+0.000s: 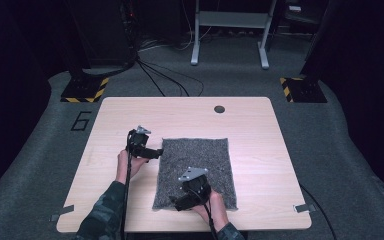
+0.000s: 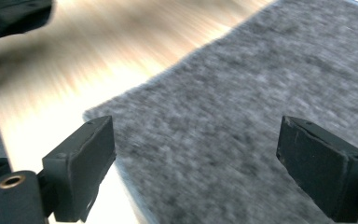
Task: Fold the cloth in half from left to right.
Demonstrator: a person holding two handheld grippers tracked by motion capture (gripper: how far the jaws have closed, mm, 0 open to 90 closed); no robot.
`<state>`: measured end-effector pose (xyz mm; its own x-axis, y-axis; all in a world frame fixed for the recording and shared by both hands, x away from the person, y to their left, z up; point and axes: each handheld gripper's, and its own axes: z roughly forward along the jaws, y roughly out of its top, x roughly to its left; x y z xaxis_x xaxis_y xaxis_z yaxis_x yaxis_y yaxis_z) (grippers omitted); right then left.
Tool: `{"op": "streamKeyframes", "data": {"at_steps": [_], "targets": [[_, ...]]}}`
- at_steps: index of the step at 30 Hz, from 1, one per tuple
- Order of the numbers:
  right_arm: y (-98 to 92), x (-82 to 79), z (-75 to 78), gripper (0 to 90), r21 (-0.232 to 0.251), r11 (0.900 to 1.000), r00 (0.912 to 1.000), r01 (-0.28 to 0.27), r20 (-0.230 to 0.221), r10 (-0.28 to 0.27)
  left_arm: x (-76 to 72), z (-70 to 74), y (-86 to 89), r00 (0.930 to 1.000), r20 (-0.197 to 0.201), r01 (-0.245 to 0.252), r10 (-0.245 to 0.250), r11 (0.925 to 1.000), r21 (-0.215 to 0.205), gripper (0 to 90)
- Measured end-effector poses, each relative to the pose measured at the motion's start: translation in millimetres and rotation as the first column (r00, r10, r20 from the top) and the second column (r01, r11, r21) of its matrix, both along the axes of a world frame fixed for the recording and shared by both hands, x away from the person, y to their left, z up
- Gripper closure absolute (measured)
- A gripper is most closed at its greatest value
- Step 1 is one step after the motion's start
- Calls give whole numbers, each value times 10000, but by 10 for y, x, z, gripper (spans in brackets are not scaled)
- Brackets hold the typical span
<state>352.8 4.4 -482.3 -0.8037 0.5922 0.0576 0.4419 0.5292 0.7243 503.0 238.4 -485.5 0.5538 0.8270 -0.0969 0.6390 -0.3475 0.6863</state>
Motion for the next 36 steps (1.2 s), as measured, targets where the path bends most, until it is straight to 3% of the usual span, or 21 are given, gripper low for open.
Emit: {"op": "streamKeyframes", "data": {"at_steps": [7,10,15,20,25,31,33,35,36], "targets": [[230,-39,-25,126,183,9992,9993,-365,-90,367,200,-33,50,9993,-367,-131,121,9995,-274,152],[335,-67,-50,143,134,9991,9991,-408,-147,410,276,-79,27,9985,-516,-190,190,9998,5,171],[477,-111,-110,191,-420,9941,9950,-997,-114,993,362,-137,-21,9978,-625,-192,209,9994,273,202],[588,-161,-160,289,-303,9941,9945,-1044,-104,1041,425,-202,-83,9987,-447,-215,233,9990,400,259],[707,-200,-185,392,-636,9873,9892,-1459,42,1465,467,-242,-170,9996,-276,-66,85,9977,681,308],[777,-198,-255,529,-1165,9803,9872,-1594,-109,1592,440,-233,-261,9998,-13,190,-189,9934,1128,475],[783,-193,-277,569,-1052,9832,9886,-1488,71,1504,428,-231,-281,9996,26,275,-280,9928,1169,535],[777,-190,-279,606,-1057,9825,9882,-1535,-150,1528,418,-227,-294,9991,39,416,-423,9919,1199,593],[781,-189,-295,623,-1038,9836,9890,-1473,-36,1477,413,-226,-302,9988,46,473,-482,9916,1205,625]]}}
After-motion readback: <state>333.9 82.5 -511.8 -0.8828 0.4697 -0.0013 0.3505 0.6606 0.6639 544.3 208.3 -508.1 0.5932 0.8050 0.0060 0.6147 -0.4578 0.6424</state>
